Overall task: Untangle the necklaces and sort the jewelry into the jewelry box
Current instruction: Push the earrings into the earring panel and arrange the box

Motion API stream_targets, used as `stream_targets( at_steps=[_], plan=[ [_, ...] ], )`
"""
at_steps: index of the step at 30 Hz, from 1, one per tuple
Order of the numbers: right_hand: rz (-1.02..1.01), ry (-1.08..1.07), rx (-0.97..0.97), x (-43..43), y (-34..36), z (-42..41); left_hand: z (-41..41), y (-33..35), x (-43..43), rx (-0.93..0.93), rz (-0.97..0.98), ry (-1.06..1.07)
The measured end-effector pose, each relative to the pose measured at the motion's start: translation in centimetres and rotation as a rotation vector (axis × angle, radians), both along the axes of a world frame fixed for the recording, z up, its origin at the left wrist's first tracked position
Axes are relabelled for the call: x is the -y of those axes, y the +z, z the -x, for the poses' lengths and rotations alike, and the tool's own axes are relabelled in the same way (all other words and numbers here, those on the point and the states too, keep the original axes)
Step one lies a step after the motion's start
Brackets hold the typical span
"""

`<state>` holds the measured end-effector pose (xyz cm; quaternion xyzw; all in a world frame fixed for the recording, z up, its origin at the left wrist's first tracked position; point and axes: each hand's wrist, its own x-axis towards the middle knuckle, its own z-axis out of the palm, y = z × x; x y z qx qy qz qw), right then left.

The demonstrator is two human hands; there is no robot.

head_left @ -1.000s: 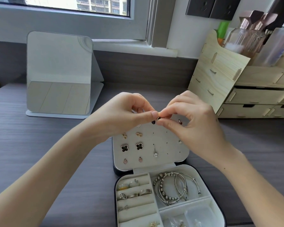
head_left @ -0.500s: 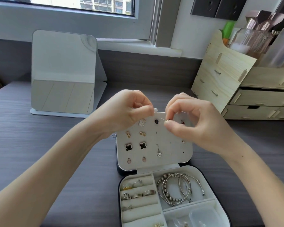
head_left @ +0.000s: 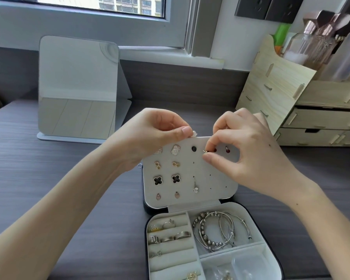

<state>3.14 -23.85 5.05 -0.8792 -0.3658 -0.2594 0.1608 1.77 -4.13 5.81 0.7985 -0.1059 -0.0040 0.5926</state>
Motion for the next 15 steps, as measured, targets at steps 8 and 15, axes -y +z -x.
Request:
stream_targets(
  at_steps=[8, 15],
  plan=[
    [-0.022, -0.007, 0.034, -0.1, -0.1, 2.3, 0.0, -0.3, -0.4, -0.019, 0.028, 0.054],
    [0.041, -0.082, 0.1, -1.2, -1.4, 2.1, 0.1, -0.4, -0.7, -0.052, 0.085, 0.051]
  ],
)
